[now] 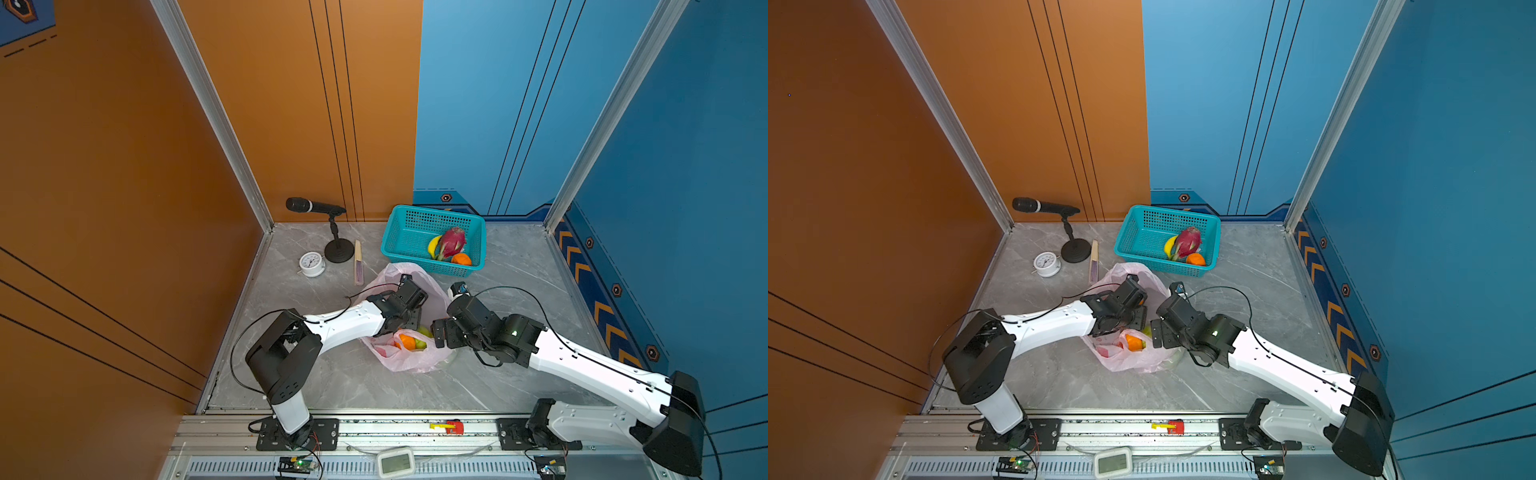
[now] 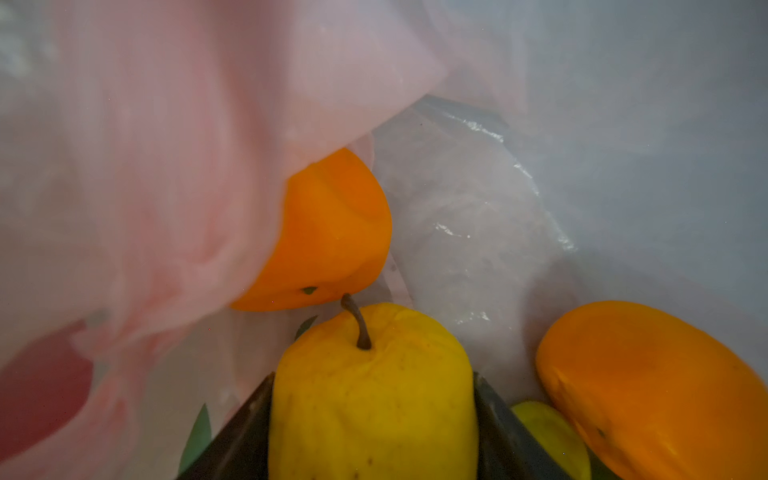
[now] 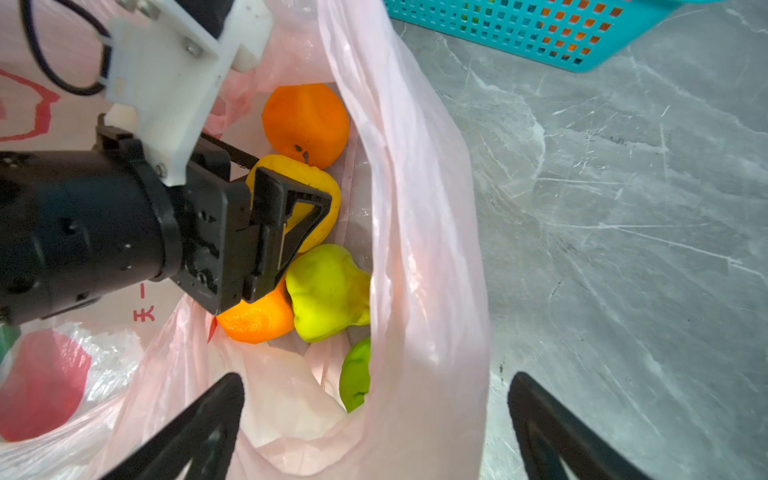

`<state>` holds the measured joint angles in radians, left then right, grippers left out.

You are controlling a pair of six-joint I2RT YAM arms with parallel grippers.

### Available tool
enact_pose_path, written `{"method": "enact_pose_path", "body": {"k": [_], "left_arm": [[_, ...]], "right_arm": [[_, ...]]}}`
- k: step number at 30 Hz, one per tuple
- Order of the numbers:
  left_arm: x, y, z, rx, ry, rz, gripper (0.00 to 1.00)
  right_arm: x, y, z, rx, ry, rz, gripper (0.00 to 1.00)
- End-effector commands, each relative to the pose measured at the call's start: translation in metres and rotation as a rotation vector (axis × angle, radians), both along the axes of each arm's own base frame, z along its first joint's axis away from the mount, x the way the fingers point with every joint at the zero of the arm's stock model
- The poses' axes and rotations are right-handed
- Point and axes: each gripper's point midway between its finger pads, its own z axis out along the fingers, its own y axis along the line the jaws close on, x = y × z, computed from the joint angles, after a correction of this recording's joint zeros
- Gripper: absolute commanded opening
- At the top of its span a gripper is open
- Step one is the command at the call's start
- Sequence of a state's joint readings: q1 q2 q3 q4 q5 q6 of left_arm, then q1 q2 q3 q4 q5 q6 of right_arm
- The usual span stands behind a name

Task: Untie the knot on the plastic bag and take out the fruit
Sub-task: 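Lift the yellow pear out of the bag with the left gripper toward the right gripper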

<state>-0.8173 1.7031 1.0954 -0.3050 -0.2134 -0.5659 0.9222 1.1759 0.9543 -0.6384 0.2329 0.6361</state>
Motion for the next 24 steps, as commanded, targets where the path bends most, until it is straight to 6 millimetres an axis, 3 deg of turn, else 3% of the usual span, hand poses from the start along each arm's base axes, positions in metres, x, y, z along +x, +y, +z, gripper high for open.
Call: {"method": "enact_pose_path", "body": {"k": [1,11,14,17,24], "left_arm": [[-0.003,-0.004,0.015,-0.049,-0.012,-0.030,0.55],[-0.010,-0.009,0.043,-0.119,-0.075,-0.070,0.54],[-0.009,-0.009,0.059,-0.146,-0.117,-0.081,0.54],[-0.017,-0.005,0.060,-0.158,-0.133,-0.114,0.53],[-0.021,-0.024,0.096,-0.308,-0.264,-0.238,0.52]], "right_arm": [[0.005,-0.009,0.014,0.003,-0.025,-0.057,1.00],[0.024,-0.009,0.037,0.072,-0.090,-0.112,1.00],[0.028,-0.010,0.040,0.084,-0.082,-0.125,1.00],[0.031,-0.011,0.045,0.103,-0.082,-0.129,1.00],[0.032,-0.015,0.065,0.178,-0.098,-0.143,1.00]]}}
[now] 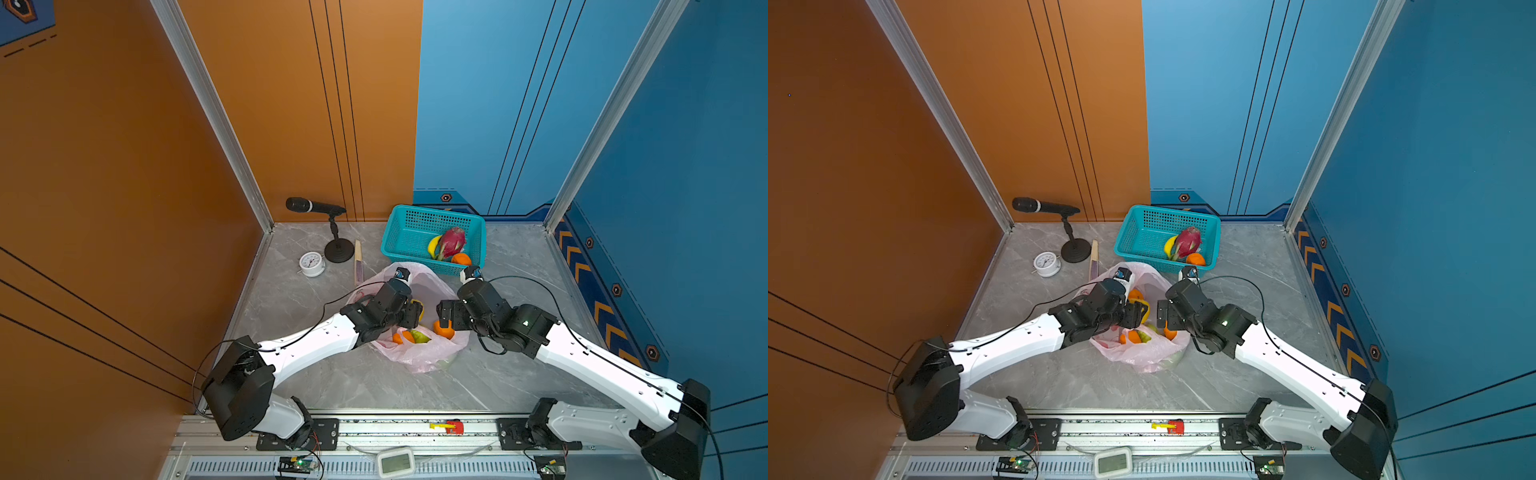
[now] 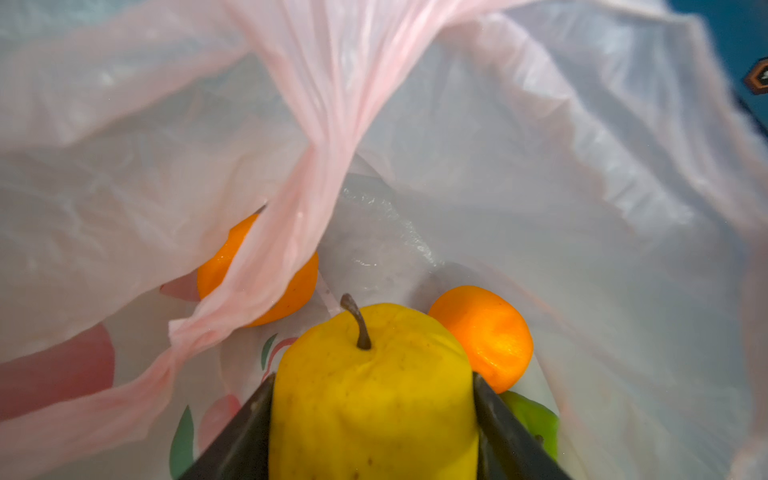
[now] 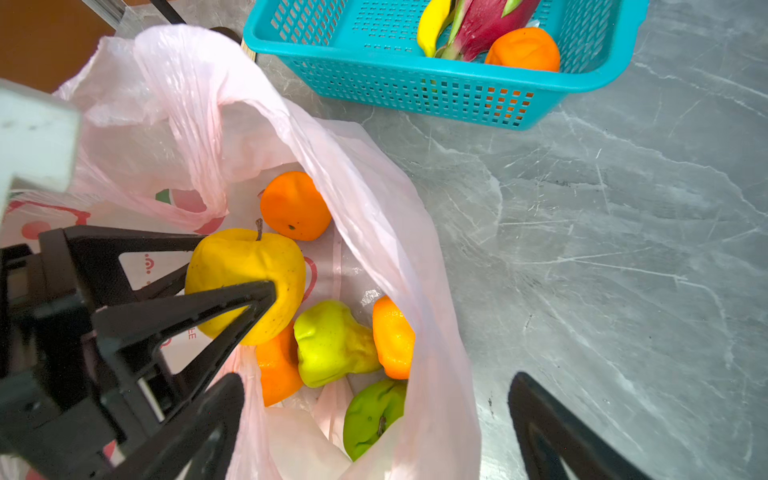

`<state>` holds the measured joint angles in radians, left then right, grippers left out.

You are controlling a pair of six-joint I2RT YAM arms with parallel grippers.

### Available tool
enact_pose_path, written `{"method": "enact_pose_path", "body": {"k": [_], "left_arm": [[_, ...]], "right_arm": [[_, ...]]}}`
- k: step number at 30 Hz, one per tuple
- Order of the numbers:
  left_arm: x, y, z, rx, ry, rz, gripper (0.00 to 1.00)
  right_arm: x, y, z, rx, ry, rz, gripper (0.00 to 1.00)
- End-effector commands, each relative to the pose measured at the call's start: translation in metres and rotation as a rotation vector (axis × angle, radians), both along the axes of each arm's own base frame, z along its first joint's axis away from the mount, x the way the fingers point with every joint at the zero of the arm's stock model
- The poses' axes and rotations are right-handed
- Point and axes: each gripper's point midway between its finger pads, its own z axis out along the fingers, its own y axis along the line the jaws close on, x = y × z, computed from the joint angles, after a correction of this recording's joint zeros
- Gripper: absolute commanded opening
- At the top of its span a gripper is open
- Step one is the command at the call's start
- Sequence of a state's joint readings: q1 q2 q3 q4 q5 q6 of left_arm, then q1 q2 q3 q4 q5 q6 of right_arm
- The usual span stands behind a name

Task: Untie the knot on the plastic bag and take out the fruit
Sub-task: 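Lift the yellow pear out of the bag with the left gripper toward the right gripper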

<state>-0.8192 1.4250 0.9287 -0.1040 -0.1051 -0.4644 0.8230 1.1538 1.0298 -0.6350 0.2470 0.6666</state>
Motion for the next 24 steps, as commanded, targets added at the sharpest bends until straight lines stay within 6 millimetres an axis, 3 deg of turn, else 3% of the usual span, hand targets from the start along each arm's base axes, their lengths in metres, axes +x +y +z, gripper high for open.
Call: {"method": "enact_pose_path", "body": {"k": [1,7,18,24], "left_arm": [[-0.004,-0.016,0.026,-0.097,-0.088,-0.098,0.52],[-0.011,-0.029,0.055,-0.198,-0.176,-0.190,0.50],[-0.037,-0.044,0.136,-0.294,-0.463,-0.420,0.49],[-0.060,-0.048,0.163,-0.233,-0.653,-0.553,0.50]], "right_arm": [[0.002,0.001,0.031,0.100,-0.048,-0.016,1.00],[0.001,-0.007,0.057,0.183,-0.082,-0.032,1.00],[-0.003,-0.009,0.110,0.408,-0.150,0.029,1.00],[-0.014,0.009,0.133,0.572,-0.096,0.149,1.00]]}}
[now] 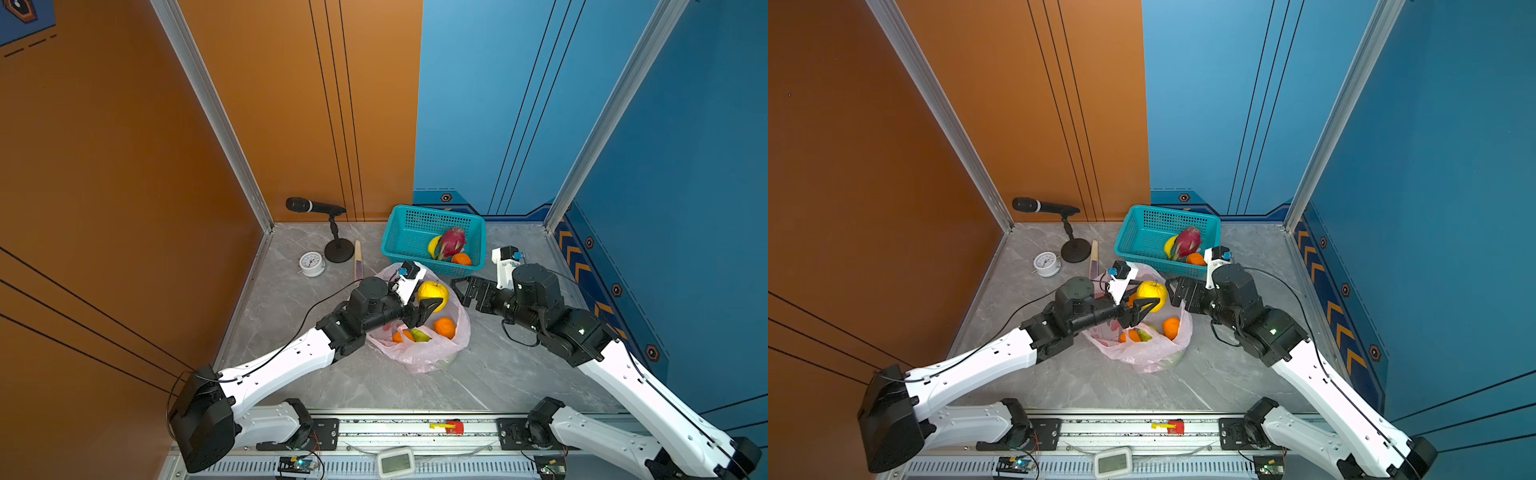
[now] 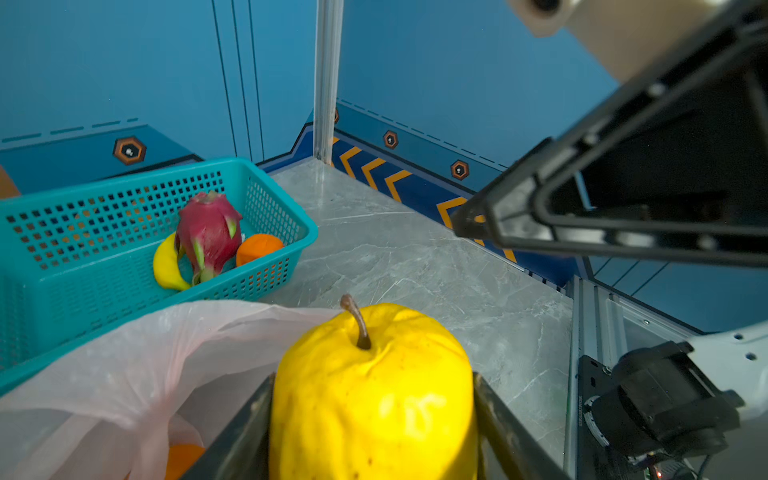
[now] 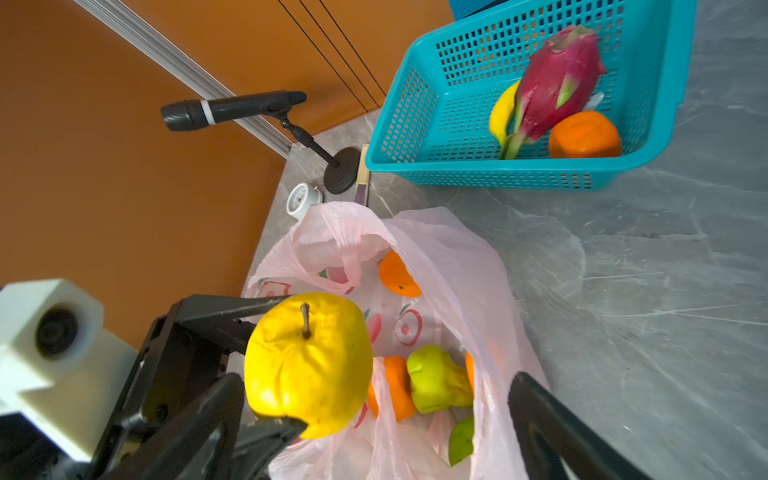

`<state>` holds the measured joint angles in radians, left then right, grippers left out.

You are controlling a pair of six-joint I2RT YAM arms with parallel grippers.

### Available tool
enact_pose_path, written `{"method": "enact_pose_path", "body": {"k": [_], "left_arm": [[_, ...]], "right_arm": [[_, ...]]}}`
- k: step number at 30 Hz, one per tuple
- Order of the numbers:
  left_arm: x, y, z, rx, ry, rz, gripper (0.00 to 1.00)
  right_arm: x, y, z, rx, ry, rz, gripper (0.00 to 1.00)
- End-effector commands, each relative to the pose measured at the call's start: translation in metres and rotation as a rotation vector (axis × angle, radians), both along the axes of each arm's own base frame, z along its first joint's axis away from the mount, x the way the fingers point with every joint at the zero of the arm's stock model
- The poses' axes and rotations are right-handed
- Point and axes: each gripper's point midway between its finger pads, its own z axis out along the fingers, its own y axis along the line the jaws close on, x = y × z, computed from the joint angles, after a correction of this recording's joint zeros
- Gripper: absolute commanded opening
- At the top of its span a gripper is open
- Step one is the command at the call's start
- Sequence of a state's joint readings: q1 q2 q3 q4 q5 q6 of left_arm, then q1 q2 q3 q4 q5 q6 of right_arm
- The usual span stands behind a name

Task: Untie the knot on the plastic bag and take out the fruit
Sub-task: 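Grasp the yellow pear with the right gripper while the left gripper releases it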

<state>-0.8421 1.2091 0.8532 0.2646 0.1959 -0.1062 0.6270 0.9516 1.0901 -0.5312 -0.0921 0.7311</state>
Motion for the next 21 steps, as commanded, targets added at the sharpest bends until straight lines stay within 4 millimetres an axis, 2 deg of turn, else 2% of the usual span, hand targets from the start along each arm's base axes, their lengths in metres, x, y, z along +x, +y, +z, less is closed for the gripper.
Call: {"method": "enact_pose_path", "body": {"k": [1,7,10,16,21], "left_arm": [[-0.018,-0.006,0.033,0.001,-0.191,-0.094,0.50],[-0.034,-0.013,0.049,0.020,-0.312,-0.161,0.50],[-0.036,-0.015,0.054,0.029,-0.338,-0.170,0.50],[-0.038,-0.019,0.056,0.047,-0.360,-0.172,0.50],[-0.039,-0.021,0.054,0.059,-0.366,-0.170,0.50]], "right_arm": [[-0.014,0.023,0.031,0.150,-0.003,0.143,1.00],[-0.026,0.041,0.028,0.190,0.060,0.261,1.00],[-0.028,0.046,0.022,0.180,0.083,0.279,0.96],[-0.035,0.060,0.014,0.156,0.099,0.345,0.80],[-0.034,0.061,0.011,0.139,0.100,0.342,0.65]]}}
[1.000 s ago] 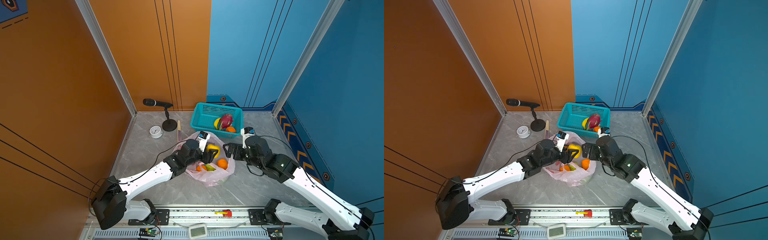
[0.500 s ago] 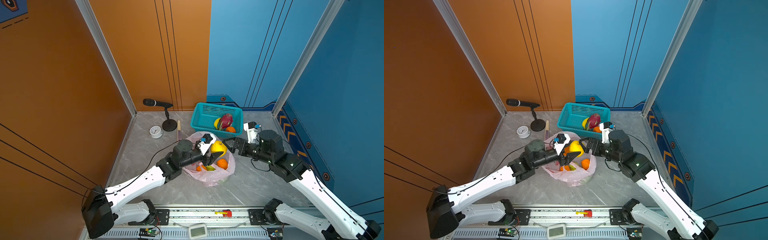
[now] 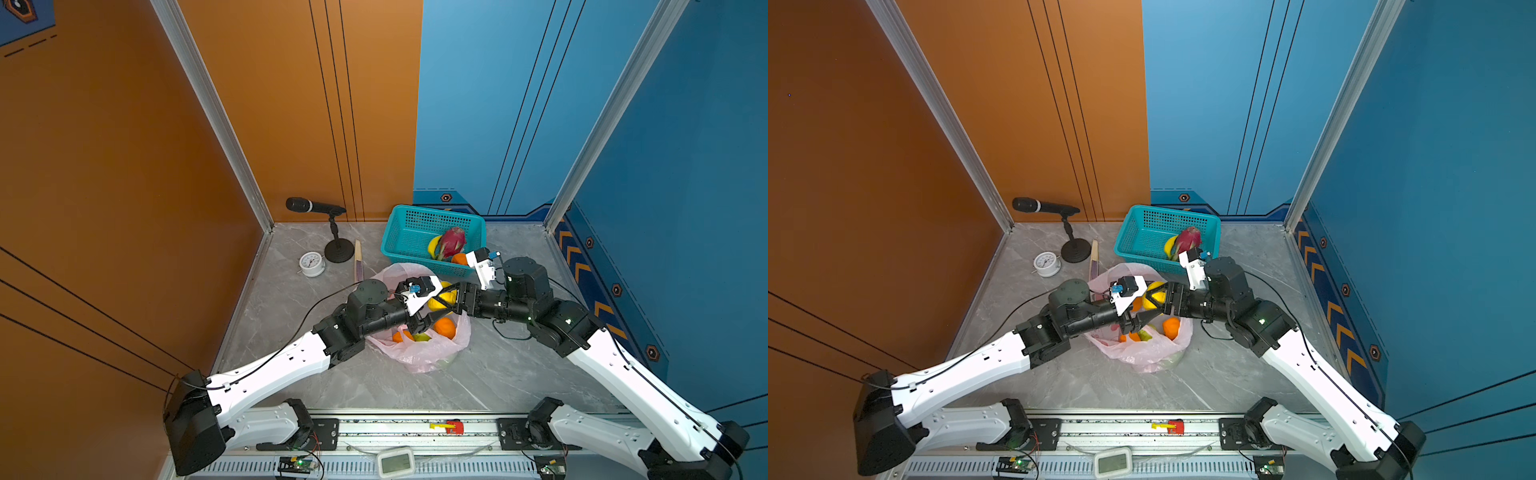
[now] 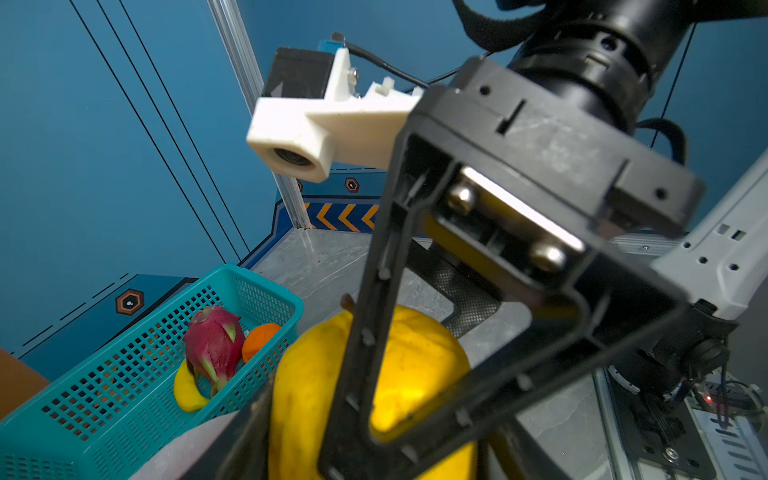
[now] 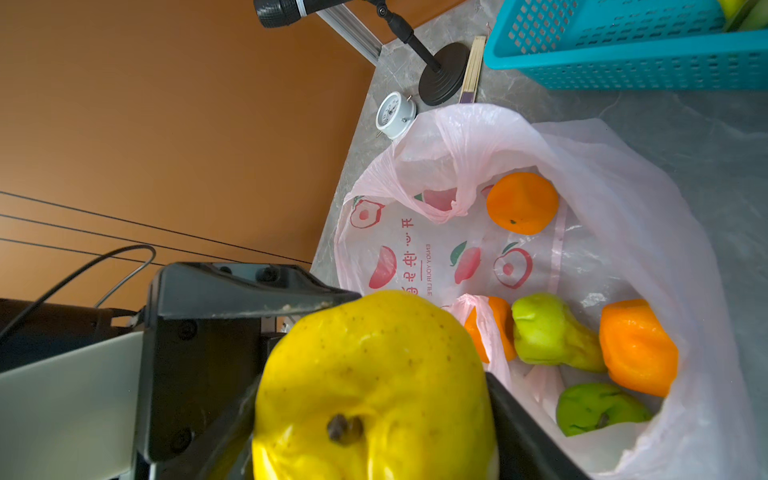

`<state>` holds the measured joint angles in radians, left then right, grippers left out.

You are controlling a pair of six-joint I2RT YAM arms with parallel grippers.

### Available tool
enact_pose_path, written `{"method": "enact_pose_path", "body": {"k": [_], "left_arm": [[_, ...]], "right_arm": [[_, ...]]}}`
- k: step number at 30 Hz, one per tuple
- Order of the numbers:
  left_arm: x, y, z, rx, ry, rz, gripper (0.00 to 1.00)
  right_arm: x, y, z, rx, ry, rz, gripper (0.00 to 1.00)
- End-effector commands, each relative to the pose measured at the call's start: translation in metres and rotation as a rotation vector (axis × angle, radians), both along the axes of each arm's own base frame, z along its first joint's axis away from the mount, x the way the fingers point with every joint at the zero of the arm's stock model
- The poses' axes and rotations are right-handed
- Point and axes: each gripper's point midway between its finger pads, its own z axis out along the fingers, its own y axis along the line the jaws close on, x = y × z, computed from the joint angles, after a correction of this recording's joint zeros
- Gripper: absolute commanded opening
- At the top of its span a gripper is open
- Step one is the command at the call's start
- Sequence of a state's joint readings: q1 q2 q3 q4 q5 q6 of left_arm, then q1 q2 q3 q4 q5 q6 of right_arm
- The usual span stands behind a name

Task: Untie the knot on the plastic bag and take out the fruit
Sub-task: 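Grasp the yellow pear with the right gripper while the left gripper releases it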

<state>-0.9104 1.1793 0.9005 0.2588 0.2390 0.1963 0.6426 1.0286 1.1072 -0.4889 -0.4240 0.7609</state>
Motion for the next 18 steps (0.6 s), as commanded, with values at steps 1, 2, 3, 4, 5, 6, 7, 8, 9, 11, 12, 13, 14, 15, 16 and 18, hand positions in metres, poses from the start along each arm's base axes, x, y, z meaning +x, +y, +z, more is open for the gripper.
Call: {"method": "enact_pose_path", "body": {"k": [1,2,3,4,5,6,7,8,9,11,12,13,14,15,16,18], "left_arm": [[-0.006,-0.004,0.020,-0.020,-0.057,-0.019,0.50],[-0.005,-0.003,0.020,-0.019,-0.057,-0.009,0.50],[-0.005,-0.003,0.018,-0.013,-0.052,-0.002,0.52],[-0.004,-0.002,0.018,-0.008,-0.050,0.006,0.54],[-0.001,-0.001,0.018,-0.002,-0.042,0.026,0.60],[0.001,0.000,0.016,0.011,-0.033,0.048,0.66],[0.002,0.001,0.017,0.019,-0.027,0.063,0.71],[0.004,0.003,0.018,0.020,-0.024,0.080,0.74],[0.006,0.004,0.018,0.019,-0.018,0.097,0.78],[0.010,0.008,0.020,0.009,-0.007,0.129,0.83],[0.011,0.010,0.021,0.004,0.000,0.144,0.85],[0.013,0.011,0.022,0.000,0.005,0.156,0.85],[0.015,0.013,0.023,-0.002,0.008,0.170,0.89],[0.016,0.014,0.022,0.000,0.011,0.180,0.91],[0.017,0.015,0.021,0.007,0.010,0.188,0.91],[0.019,0.018,0.017,0.024,0.008,0.205,0.91]], "right_arm": [[-0.005,0.007,0.013,0.016,-0.032,0.038,0.61],[-0.004,0.006,0.014,0.016,-0.040,0.035,0.57],[-0.003,0.005,0.015,0.014,-0.047,0.027,0.54],[-0.002,0.003,0.017,0.012,-0.058,0.016,0.51],[0.000,0.001,0.020,0.010,-0.072,0.006,0.48],[0.002,-0.001,0.024,0.008,-0.090,-0.009,0.47],[0.006,-0.005,0.026,0.002,-0.105,-0.030,0.47],[0.010,-0.009,0.028,-0.005,-0.120,-0.050,0.46],[0.015,-0.013,0.031,-0.014,-0.137,-0.077,0.46],[0.024,-0.020,0.036,-0.023,-0.164,-0.117,0.46],[0.029,-0.024,0.039,-0.028,-0.182,-0.134,0.46],[0.035,-0.026,0.042,-0.032,-0.198,-0.148,0.46],[0.041,-0.029,0.044,-0.031,-0.208,-0.163,0.46],[0.048,-0.030,0.047,-0.026,-0.218,-0.177,0.46],[0.054,-0.032,0.050,-0.022,-0.230,-0.191,0.46],[0.068,-0.036,0.055,-0.019,-0.250,-0.220,0.47]]}}
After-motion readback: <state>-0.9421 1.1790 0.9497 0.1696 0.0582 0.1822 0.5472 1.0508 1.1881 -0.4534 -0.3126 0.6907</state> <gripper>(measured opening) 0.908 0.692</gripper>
